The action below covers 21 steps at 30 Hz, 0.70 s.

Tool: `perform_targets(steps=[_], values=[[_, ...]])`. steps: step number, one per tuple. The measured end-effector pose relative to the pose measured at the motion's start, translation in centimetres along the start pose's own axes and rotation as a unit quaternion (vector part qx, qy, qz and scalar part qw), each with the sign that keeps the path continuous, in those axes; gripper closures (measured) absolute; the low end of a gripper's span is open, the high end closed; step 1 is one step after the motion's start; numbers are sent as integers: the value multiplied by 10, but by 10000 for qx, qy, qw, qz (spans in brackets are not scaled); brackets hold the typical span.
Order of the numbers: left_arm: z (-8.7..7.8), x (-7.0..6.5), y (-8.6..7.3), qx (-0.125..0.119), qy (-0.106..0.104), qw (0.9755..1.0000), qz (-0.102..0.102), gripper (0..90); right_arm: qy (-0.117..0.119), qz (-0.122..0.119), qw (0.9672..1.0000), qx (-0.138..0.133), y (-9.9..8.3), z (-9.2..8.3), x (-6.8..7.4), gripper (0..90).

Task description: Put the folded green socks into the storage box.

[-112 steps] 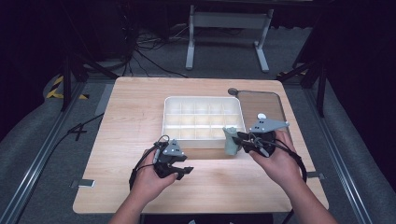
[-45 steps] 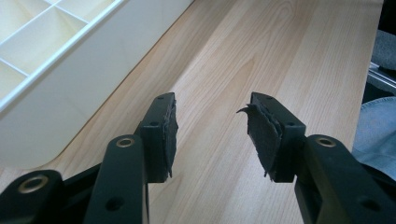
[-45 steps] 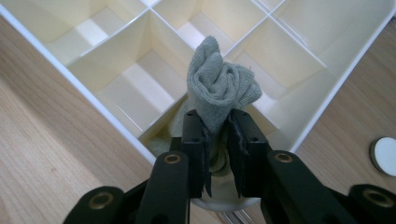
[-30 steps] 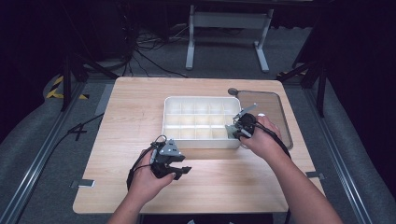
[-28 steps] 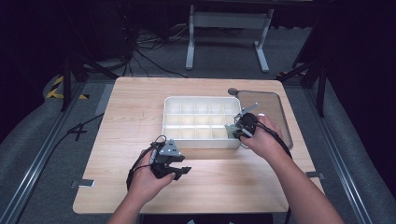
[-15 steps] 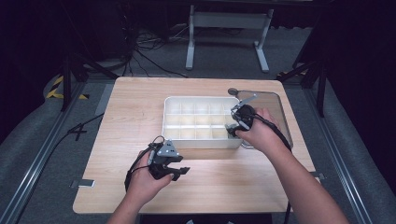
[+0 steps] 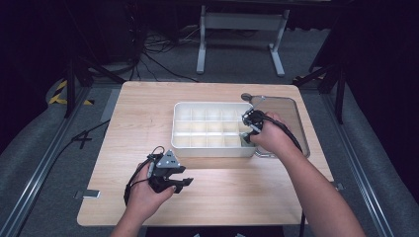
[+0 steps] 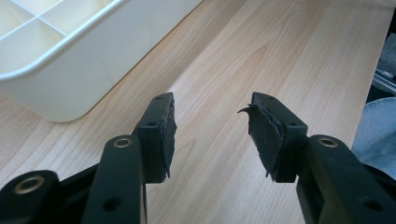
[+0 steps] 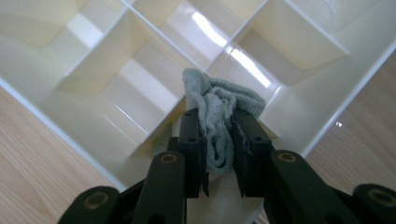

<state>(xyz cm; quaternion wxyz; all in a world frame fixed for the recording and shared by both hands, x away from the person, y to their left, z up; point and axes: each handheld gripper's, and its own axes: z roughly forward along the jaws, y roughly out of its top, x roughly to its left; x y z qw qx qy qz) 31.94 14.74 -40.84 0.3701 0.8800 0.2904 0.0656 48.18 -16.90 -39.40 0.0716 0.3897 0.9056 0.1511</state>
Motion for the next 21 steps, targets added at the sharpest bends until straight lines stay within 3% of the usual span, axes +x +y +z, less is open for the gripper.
perform_targets(steps=[3, 11, 14, 18, 21], values=[[-2, -1, -3, 9, 27, 10000, -60, 517, 120, 62, 9998, 126, -1, 7, -4, 753], [-6, 0, -8, 5, 87, 9999, -102, 517, 25, -34, 9987, 515, 9, 26, 1, 757], [-7, -1, -9, -14, 83, 9999, -120, 517, 65, 41, 9981, 612, 12, 27, 0, 752], [-7, 0, -8, 7, 70, 9999, -99, 515, 164, 99, 9983, 551, 11, 25, -2, 715], [-6, 0, -8, 16, 63, 9999, -92, 514, 384, 76, 9987, 332, 5, 17, -5, 636]])
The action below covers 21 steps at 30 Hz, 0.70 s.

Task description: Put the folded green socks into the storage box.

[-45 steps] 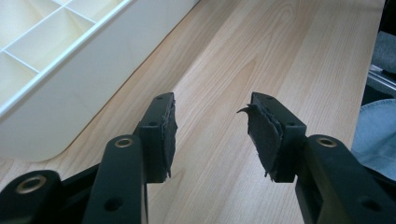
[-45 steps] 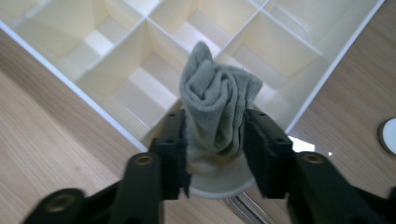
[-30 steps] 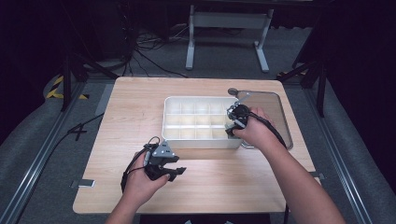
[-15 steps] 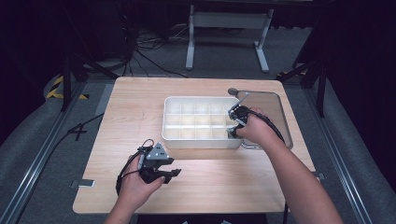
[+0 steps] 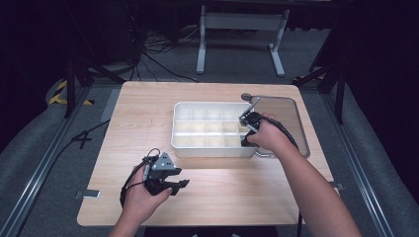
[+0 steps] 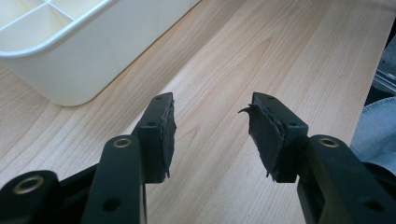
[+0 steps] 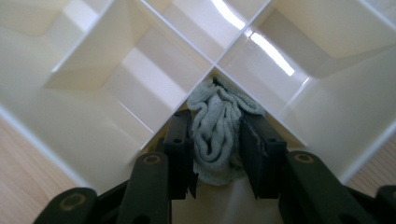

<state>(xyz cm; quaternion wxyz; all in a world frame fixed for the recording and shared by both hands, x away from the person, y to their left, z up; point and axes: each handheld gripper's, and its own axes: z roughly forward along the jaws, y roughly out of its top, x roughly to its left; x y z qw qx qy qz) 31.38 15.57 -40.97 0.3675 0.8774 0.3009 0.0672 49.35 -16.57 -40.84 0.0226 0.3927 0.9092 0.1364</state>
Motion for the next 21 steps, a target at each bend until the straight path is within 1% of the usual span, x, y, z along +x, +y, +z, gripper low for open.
perform_targets(steps=[1, 2, 3, 6, 7, 8, 9, 10, 11, 12, 14, 17, 18, 20, 21], values=[[0, 0, 0, 0, 0, 10000, 0, 513, 0, 0, 10000, 0, 0, 0, 0, 636], [0, 0, 0, 13, -11, 10000, 6, 513, 35, 52, 10000, -78, -2, -5, 0, 603], [0, 0, 0, 11, -6, 10000, -8, 513, 24, 44, 9998, -174, -4, -10, -1, 614], [0, 0, 0, 8, -24, 10000, 8, 510, 59, 40, 9982, -596, -8, -30, 0, 600], [0, 0, 0, 7, -29, 10000, 6, 509, 26, -53, 9966, -827, -11, -38, 2, 584], [0, 0, 1, 8, -33, 10000, 3, 509, 26, -53, 9966, -827, -11, -38, 2, 584], [0, -1, 1, -4, -35, 10000, -13, 510, 6, -108, 9947, -1025, -13, -43, 5, 567], [0, -1, 1, 0, -31, 10000, -8, 509, 4, -251, 9919, -1248, -16, -49, 6, 551], [0, -1, 2, -8, -53, 10000, -38, 509, 56, -275, 9895, -1420, -19, -53, 8, 543], [0, -1, 2, 6, -64, 10000, -3, 508, 145, -247, 9871, -1574, -24, -58, 8, 537], [0, -1, 2, 29, -97, 9999, 27, 505, 221, -269, 9843, -1728, -30, -64, 9, 513], [-1, -1, 3, 36, -97, 9999, 41, 501, 268, -498, 9771, -2052, -43, -73, 11, 496], [-2, -1, 3, 41, -95, 9999, 31, 501, 268, -498, 9771, -2052, -43, -73, 11, 496], [-2, -1, 4, 25, -108, 9999, 41, 495, 317, -597, 9728, -2215, -54, -77, 17, 481], [-3, -2, 4, 33, -107, 9999, 54, 491, 292, -695, 9699, -2316, -59, -79, 20, 469]])
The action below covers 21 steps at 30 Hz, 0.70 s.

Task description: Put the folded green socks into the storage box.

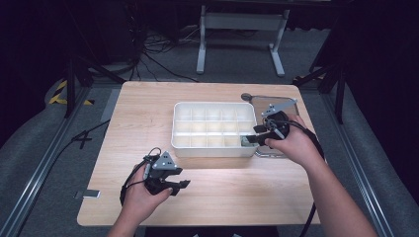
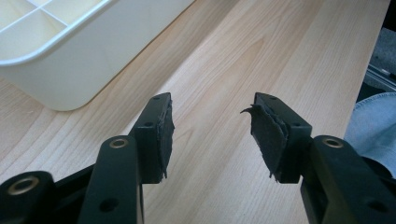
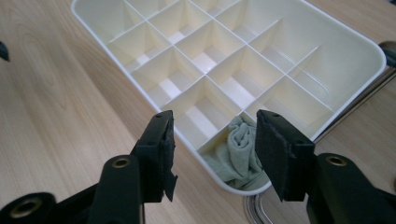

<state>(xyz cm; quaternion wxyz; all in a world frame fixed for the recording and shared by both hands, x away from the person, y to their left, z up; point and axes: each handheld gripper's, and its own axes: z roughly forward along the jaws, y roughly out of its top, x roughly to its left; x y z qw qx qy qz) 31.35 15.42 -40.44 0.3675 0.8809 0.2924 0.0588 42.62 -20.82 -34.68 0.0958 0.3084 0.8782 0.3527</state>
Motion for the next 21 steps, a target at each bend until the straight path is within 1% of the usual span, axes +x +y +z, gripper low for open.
perform_targets(steps=[3, 5, 6, 8, 11, 13, 14, 15, 16, 18, 20, 21], values=[[-2, -1, 2, 1, 13, 10000, 33, 487, 80, -190, 9996, -204, -9, -7, 11, 448], [-4, -2, 3, 15, 5, 10000, 24, 486, 135, -188, 9994, -271, -16, -12, 19, 436], [-4, -3, 3, 23, 9, 10000, 40, 484, 162, -257, 9989, -367, -20, -14, 24, 436], [-5, -3, 4, 16, 0, 10000, 39, 483, 268, -301, 9976, -556, -27, -19, 33, 435], [-5, -4, 4, 57, -26, 9999, 78, 482, 384, -372, 9962, -687, -36, -21, 44, 432], [-5, -4, 4, 65, -34, 9999, 107, 478, 419, -417, 9954, -750, -41, -22, 52, 420], [-5, -4, 5, 70, -41, 9999, 123, 477, 457, -401, 9947, -833, -44, -22, 54, 419], [-5, -5, 5, 87, -52, 9999, 119, 478, 504, -301, 9946, -853, -47, -21, 56, 419], [-5, -4, 5, 90, -33, 9999, 142, 481, 483, -255, 9955, -768, -49, -19, 56, 420], [-4, -4, 4, 77, -14, 9999, 132, 481, 400, -274, 9964, -694, -51, -19, 56, 423], [-3, -2, 3, 39, -4, 10000, 71, 481, 427, -169, 9958, -798, -55, -18, 57, 402], [-3, -2, 3, 39, -4, 10000, 71, 478, 427, -169, 9958, -798, -55, -18, 57, 402]])
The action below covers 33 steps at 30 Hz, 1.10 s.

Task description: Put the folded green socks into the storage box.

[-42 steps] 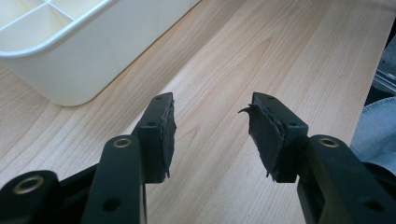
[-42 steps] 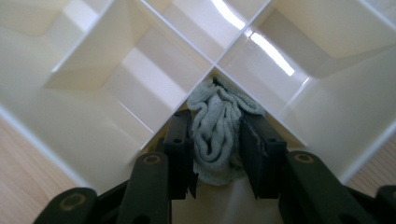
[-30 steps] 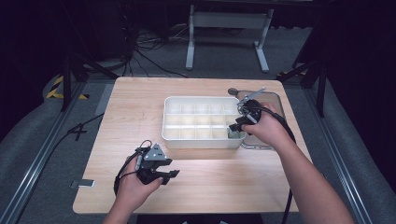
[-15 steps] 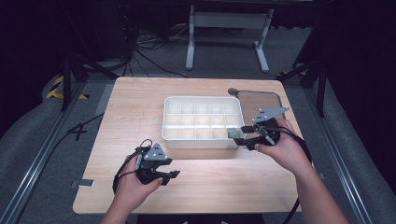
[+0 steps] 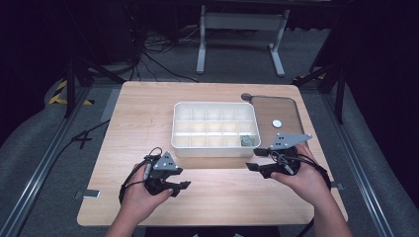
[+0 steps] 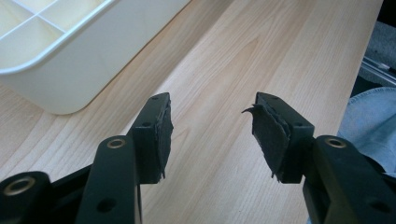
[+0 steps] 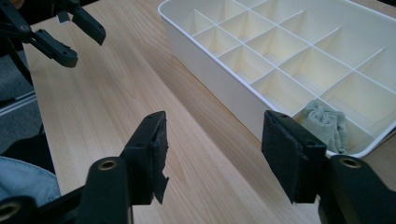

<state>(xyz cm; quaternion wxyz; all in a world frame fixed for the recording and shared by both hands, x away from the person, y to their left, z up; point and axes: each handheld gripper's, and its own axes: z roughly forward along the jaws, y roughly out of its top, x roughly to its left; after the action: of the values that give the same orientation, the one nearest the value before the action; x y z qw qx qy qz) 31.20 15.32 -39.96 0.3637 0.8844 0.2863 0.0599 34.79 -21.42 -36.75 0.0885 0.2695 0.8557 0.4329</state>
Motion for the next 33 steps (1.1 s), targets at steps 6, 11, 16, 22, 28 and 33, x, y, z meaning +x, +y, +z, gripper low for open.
perform_targets(steps=[6, 11, 16, 22, 28, 33], values=[[-1, 3, -1, -98, 38, 9999, -91, 456, 101, 55, 9999, 22, -15, 8, 6, 345], [0, 3, -2, -4, 12, 10000, -2, 434, 131, 184, 9996, 182, -32, 19, 4, 331], [5, 5, -4, 92, -68, 9999, -16, 413, 246, 90, 9992, 303, -46, 27, 6, 330], [12, 8, -8, 265, -33, 9996, -16, 399, 233, -45, 9983, 532, -65, 46, 4, 359], [19, 14, -15, 368, -46, 9993, -21, 391, 220, -99, 9980, 579, -78, 55, 9, 366], [26, 14, -18, 545, -140, 9983, 142, 363, 280, -260, 9977, 560, -85, 60, 17, 369]])
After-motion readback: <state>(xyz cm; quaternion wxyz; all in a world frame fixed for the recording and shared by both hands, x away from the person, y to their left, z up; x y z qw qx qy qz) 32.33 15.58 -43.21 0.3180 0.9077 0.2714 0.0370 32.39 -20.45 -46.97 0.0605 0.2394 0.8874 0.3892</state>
